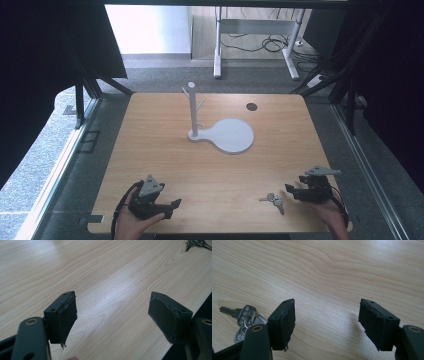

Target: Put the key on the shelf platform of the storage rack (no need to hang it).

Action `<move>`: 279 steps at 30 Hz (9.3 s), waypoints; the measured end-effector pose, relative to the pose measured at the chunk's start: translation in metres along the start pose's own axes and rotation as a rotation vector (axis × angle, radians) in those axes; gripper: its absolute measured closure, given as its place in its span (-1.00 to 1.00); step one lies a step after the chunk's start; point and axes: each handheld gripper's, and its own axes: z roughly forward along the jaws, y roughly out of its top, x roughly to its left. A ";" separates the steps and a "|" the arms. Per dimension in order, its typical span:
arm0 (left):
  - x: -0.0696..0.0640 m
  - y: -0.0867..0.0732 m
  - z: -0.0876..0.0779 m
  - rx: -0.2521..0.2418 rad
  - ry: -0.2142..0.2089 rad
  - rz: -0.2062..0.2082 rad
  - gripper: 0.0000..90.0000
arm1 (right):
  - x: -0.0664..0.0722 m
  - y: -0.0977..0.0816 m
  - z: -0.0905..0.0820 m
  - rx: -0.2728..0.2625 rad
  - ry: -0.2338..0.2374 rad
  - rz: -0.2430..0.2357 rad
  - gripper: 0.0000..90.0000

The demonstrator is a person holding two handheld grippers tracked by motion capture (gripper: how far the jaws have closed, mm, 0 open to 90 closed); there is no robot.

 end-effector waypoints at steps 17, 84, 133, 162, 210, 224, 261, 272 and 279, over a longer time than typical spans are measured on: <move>0.002 0.000 -0.002 0.001 0.003 0.000 -0.48 | -0.002 0.004 -0.009 -0.016 0.018 -0.021 -0.07; 0.001 0.002 -0.011 -0.024 -0.004 0.000 -0.48 | 0.078 0.054 0.032 0.479 0.217 -0.462 0.04; 0.001 0.002 -0.012 -0.024 0.000 0.001 -0.48 | 0.072 0.065 0.027 0.453 0.148 -0.429 0.47; 0.002 0.002 -0.013 -0.028 0.000 -0.002 -0.48 | 0.072 0.090 0.000 0.404 0.121 -0.450 0.48; 0.002 0.003 -0.015 -0.032 -0.002 -0.005 -0.48 | 0.070 0.138 -0.017 0.368 0.119 -0.463 0.48; 0.003 0.002 -0.016 -0.034 -0.003 -0.007 -0.48 | 0.073 0.155 -0.016 0.361 0.123 -0.468 0.48; 0.005 0.002 -0.018 -0.035 -0.003 -0.010 -0.48 | 0.080 0.198 0.013 0.376 0.136 -0.489 0.48; 0.005 0.002 -0.018 -0.032 -0.007 -0.009 -0.49 | 0.084 0.207 0.018 0.369 0.137 -0.494 0.48; 0.006 0.002 -0.018 -0.033 -0.005 -0.009 -0.49 | 0.086 0.211 0.023 0.373 0.141 -0.499 0.48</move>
